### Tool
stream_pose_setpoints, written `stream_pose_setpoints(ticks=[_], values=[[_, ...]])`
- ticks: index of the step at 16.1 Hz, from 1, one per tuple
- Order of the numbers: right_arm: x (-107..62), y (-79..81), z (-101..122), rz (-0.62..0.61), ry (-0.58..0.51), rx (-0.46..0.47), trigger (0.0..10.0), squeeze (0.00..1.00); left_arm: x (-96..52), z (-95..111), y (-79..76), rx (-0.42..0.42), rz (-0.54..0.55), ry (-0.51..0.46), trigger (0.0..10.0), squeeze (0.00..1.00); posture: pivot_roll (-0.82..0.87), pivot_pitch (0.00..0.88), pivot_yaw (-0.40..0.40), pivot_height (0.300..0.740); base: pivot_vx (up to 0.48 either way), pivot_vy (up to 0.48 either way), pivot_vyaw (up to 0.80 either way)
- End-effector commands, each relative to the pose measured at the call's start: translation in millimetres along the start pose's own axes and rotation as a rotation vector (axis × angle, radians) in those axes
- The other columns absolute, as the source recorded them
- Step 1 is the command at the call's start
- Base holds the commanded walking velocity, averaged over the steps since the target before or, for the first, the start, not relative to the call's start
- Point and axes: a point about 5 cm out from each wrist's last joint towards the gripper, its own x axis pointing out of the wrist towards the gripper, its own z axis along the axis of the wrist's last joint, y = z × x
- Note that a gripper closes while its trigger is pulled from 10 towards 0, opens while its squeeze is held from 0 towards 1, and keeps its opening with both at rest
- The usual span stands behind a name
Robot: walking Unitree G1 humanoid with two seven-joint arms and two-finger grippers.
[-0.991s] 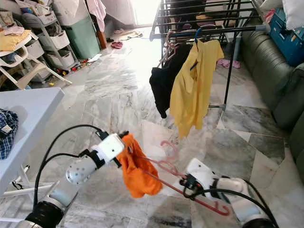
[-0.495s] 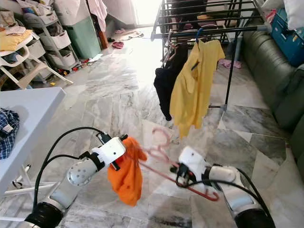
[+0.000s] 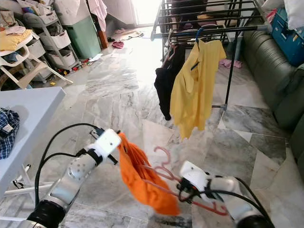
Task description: Hang hanger
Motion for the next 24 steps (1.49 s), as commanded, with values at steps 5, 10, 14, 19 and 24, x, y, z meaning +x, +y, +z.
stream_pose_setpoints(ticks=[5,10,14,19,24], values=[[-19.5,-20.6,-32,-0.115,0.164,0.027,10.0,0.0,-0.6,4,17.2,-0.005,0.084,0.021,10.0,0.0,-0.13,0.0,0.166,0.74,0.0,0.0,0.0],[-34.0,-58.8,-42,-0.481,0.196,0.224,10.0,0.0,0.4,26,0.6,-0.01,0.008,-0.097,10.0,0.0,-0.12,0.0,0.161,0.74,0.0,0.0,0.0],[-18.6,-70.1,-15,-0.618,0.024,0.415,10.0,0.0,-2.4,35,-20.7,0.032,-0.049,-0.168,10.0,0.0,-0.12,0.0,0.157,0.74,0.0,0.0,0.0],[9.2,-58.3,21,-0.457,-0.15,0.487,10.0,0.0,2.2,43,-26.4,0.093,-0.074,-0.228,10.0,0.0,-0.12,0.0,0.157,0.74,0.0,0.0,0.0],[7.6,-36.4,19,-0.283,-0.121,0.155,10.0,0.0,9.8,33,-7.1,0.154,0.008,-0.155,10.0,0.0,-0.12,0.0,0.157,0.74,0.0,0.0,0.0]])
